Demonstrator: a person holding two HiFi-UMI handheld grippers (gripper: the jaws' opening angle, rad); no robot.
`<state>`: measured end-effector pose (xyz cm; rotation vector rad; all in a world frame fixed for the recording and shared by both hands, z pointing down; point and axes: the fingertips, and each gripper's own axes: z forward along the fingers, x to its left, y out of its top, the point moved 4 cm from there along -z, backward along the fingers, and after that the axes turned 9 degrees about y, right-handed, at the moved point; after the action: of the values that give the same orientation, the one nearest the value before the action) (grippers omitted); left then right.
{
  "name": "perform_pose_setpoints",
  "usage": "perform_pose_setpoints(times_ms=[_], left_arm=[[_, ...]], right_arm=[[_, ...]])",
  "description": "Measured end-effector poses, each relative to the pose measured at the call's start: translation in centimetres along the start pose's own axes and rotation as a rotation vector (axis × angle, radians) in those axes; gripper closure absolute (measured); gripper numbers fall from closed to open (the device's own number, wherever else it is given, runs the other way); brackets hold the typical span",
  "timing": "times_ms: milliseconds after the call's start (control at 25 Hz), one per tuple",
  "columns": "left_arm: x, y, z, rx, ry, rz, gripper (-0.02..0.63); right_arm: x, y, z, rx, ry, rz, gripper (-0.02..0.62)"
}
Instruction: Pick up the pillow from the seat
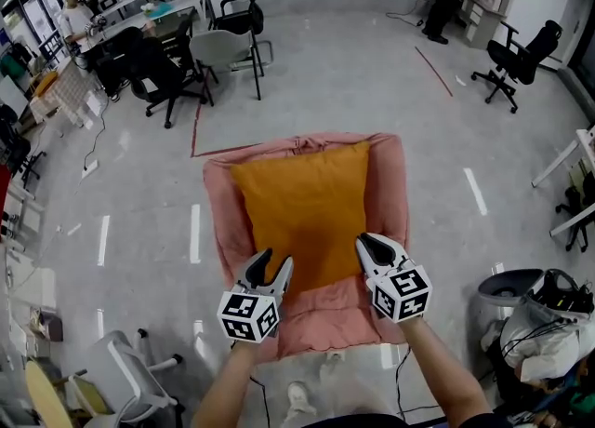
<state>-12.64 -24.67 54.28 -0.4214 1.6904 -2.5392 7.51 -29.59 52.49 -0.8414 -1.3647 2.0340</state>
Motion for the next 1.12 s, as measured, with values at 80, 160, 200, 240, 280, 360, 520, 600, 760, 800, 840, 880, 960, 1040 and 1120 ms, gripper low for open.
perform_pose_setpoints(times_ms=[80,160,200,240,280,360,520,600,760,800,840,880,960,1040,1120], left_arm=[[0.6,-0.4,0.8,0.010,0.011,-0.006,0.417],[1.0,-0.8,1.6,0.018,0.027,-0.015,0.402],[1.2,-1.1,2.0,0.024,0.033,-0.018,0.394],[1.3,-1.3,2.4,0.030,0.036,-0.021,0.383],[1.4,-1.5,2.8,0.038,0.037,-0.025,0.375],[1.7,-2.0,3.5,0.057,0.040,-0.036,0.360],[2.1,-3.3,4.5,0.081,0.065,-0.051,0.326],[2.5,-3.8,5.1,0.091,0.081,-0.056,0.314],[3.3,-4.7,6.3,0.120,0.098,-0.048,0.295],[3.5,-4.9,6.6,0.126,0.103,-0.041,0.293],[3.7,-5.1,6.9,0.131,0.109,-0.037,0.288],[3.9,-5.3,7.2,0.136,0.116,-0.034,0.285],[4.4,-5.7,7.7,0.143,0.131,-0.037,0.278],[4.8,-5.9,8.4,0.147,0.143,-0.040,0.272],[4.8,-6.2,8.9,0.155,0.150,-0.044,0.263]], right_arm=[[-0.6,-0.6,0.5,0.019,0.001,0.002,0.532],[-1.2,-1.2,1.0,0.037,0.004,0.002,0.502],[-1.5,-1.4,1.2,0.044,0.006,0.002,0.495],[-1.9,-1.6,1.4,0.050,0.007,0.005,0.488],[-2.3,-1.8,1.7,0.054,0.007,0.010,0.479],[-3.0,-2.1,2.3,0.063,0.010,0.025,0.456],[-4.4,-3.1,3.2,0.080,0.013,0.046,0.415],[-5.2,-3.4,3.6,0.089,0.015,0.054,0.400],[-6.5,-4.3,4.8,0.109,0.011,0.056,0.372],[-6.8,-4.7,5.0,0.118,0.009,0.055,0.364],[-7.0,-5.1,5.2,0.128,0.009,0.053,0.357],[-7.2,-5.5,5.5,0.138,0.011,0.053,0.351],[-7.6,-6.3,5.9,0.153,0.014,0.059,0.343],[-8.2,-6.7,6.3,0.161,0.014,0.066,0.336],[-8.9,-6.9,6.5,0.164,0.013,0.070,0.334]])
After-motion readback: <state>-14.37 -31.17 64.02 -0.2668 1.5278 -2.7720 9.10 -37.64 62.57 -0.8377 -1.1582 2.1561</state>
